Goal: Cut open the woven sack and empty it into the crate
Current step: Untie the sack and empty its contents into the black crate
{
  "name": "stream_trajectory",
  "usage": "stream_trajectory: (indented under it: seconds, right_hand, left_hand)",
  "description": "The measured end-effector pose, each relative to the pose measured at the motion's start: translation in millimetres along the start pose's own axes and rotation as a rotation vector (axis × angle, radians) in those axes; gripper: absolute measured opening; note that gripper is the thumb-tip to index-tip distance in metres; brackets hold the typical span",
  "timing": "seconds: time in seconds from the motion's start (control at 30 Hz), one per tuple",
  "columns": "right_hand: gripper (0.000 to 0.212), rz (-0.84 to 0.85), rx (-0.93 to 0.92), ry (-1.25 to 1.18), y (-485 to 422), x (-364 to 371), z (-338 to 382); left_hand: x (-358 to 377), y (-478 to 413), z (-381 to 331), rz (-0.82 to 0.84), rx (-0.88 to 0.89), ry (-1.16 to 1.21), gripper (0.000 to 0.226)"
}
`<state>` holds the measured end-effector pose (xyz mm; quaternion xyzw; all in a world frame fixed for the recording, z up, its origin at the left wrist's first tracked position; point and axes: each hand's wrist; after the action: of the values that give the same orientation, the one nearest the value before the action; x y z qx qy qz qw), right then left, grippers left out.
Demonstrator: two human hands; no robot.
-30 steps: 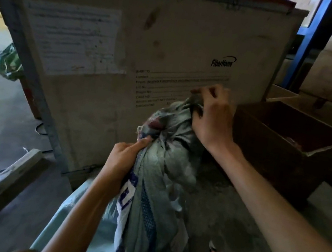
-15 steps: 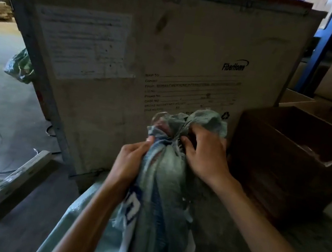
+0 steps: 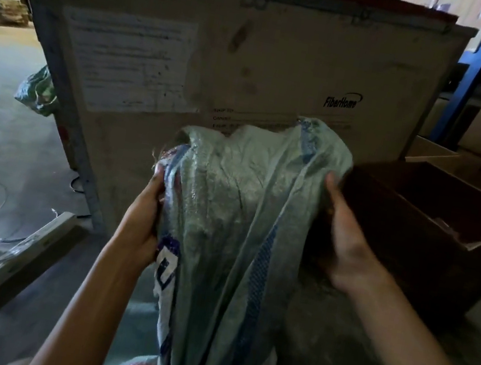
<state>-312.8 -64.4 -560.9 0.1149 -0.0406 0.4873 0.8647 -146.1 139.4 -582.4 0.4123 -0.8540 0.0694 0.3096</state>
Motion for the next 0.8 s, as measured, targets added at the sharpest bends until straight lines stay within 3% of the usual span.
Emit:
stream_trajectory:
  seconds: [0.07, 0.1, 0.23, 0.33, 0.4, 0.5, 0.53, 0.63, 0.7, 0.73, 0.8]
  right_hand:
    - [0.047, 0.117, 0.011, -0.003, 1.7, 8.6, -10.9]
    - [0.048, 0.066, 0.022, 0.032, -2.2, 9.7, -12.9]
    - [0.028, -0.392, 0.023, 0.112, -26.8, -29.5, -4.4]
    - [0.039, -0.484, 0.029, 0.137, -35.1, -57.3, -11.8]
    - [0.049, -0.407, 0.061, 0.111, -34.8, -51.4, -22.6]
    - [0.059, -0.089, 0.131, -0.032, -32.8, -40.6, -37.9]
    - [0.056, 0.002, 0.154, -0.069, -30.1, -35.1, -44.6]
    - [0.065, 0.131, 0.216, 0.034, -30.0, -15.1, -61.1]
    - [0.051, 0.053, 0.148, 0.214, -37.1, -12.9, -59.7]
    - [0.042, -0.043, 0.112, 0.263, -40.8, -18.1, -56.2]
    - [0.043, -0.286, 0.056, 0.233, -50.7, -37.0, -53.2]
  left_hand:
    - [7.7, 2.4, 7.4, 0.106, 0.099, -0.224, 0.049]
    - [9.3, 1.9, 9.5, 0.079, 0.158, -0.343, 0.039]
    - [-22.7, -9.0, -6.1, -0.335, 0.337, -0.369, 0.014]
    - [-50.1, -11.8, -15.0, -0.449, 0.320, -0.357, 0.009]
    - [-51.1, -14.8, -9.2, -0.390, 0.295, -0.334, 0.009]
    - [-35.0, -14.9, -5.8, -0.108, 0.110, -0.292, 0.053]
    - [-28.9, -14.7, -4.1, -0.012, 0.078, -0.379, 0.060]
    - [-18.0, -13.5, 16.6, 0.147, 0.107, -0.784, 0.047]
    - [-25.1, -20.4, 29.4, 0.051, 0.157, -1.014, 0.058]
    - [-29.6, -23.8, 30.3, -0.084, 0.196, -1.092, 0.053]
    - [-43.7, -31.2, 25.0, -0.430, 0.231, -1.139, 0.044]
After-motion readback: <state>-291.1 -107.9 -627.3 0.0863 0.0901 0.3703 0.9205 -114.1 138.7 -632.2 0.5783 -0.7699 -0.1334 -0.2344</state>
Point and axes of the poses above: each hand's wrist, its own y-axis away from the middle knuckle, its own x-axis out of the palm, z = x × y, and after that the axes turned 3 degrees about y, right-handed
